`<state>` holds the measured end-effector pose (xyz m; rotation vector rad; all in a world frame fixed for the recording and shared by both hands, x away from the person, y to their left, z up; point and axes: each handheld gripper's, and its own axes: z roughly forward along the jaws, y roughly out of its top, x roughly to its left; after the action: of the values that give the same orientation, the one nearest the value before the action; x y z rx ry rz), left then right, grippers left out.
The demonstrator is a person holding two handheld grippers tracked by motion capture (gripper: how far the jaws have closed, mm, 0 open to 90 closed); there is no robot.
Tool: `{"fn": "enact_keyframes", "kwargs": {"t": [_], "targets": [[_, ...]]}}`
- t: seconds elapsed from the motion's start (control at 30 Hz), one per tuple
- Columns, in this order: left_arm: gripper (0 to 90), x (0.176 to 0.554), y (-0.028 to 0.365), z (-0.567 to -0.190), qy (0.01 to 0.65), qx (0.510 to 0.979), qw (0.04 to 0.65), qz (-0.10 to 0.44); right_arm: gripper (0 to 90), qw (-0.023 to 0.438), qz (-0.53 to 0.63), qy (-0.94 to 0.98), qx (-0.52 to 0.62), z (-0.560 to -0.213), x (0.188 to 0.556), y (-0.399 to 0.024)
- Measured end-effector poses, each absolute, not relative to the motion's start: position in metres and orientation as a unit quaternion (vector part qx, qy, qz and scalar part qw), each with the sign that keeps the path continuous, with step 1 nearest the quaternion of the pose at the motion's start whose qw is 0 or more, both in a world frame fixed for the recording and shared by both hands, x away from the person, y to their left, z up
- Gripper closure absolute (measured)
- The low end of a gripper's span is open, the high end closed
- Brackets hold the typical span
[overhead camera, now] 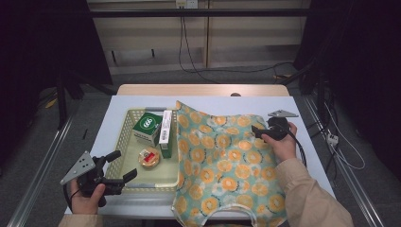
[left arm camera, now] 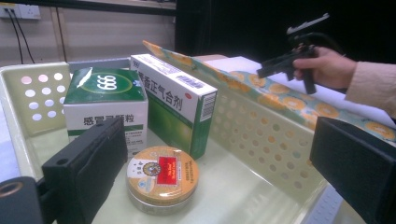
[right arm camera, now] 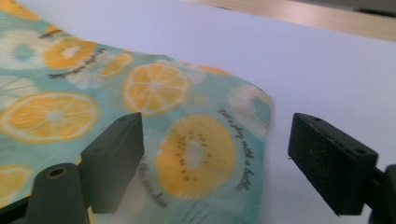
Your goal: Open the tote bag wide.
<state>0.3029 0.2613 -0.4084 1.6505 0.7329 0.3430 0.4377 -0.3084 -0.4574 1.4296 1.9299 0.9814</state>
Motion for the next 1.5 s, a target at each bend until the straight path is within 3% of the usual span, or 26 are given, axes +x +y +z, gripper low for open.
{"fn": "enact_keyframes", "kwargs": {"t": [0.27,0.3,0.43,0.5,0.6,0.67,1.4,1.5], "targets": [[4.0,0.302,0.259,-0.407,0.318,0.714,0.606,0.149,29.1,0.245,0.333,0.729,0.545,-0.467,0.457,-0.310],[4.0,0.302,0.259,-0.407,0.318,0.715,0.604,0.151,37.3,0.241,0.326,0.736,0.542,-0.467,0.458,-0.309],[4.0,0.301,0.260,-0.406,0.319,0.715,0.602,0.157,50.2,0.237,0.328,0.741,0.536,-0.467,0.458,-0.306],[4.0,0.301,0.261,-0.406,0.318,0.714,0.603,0.158,70.8,0.237,0.330,0.742,0.534,-0.466,0.457,-0.308],[4.0,0.301,0.260,-0.406,0.319,0.716,0.600,0.159,84.3,0.230,0.334,0.742,0.534,-0.466,0.456,-0.311],[4.0,0.302,0.260,-0.407,0.318,0.719,0.597,0.159,88.6,0.226,0.340,0.742,0.532,-0.466,0.456,-0.312],[4.0,0.302,0.258,-0.406,0.316,0.721,0.596,0.160,89.7,0.269,0.316,0.690,0.593,-0.452,0.432,-0.386],[4.0,0.302,0.259,-0.406,0.316,0.721,0.595,0.162,71.3,0.277,0.329,0.691,0.581,-0.447,0.429,-0.381]]}}
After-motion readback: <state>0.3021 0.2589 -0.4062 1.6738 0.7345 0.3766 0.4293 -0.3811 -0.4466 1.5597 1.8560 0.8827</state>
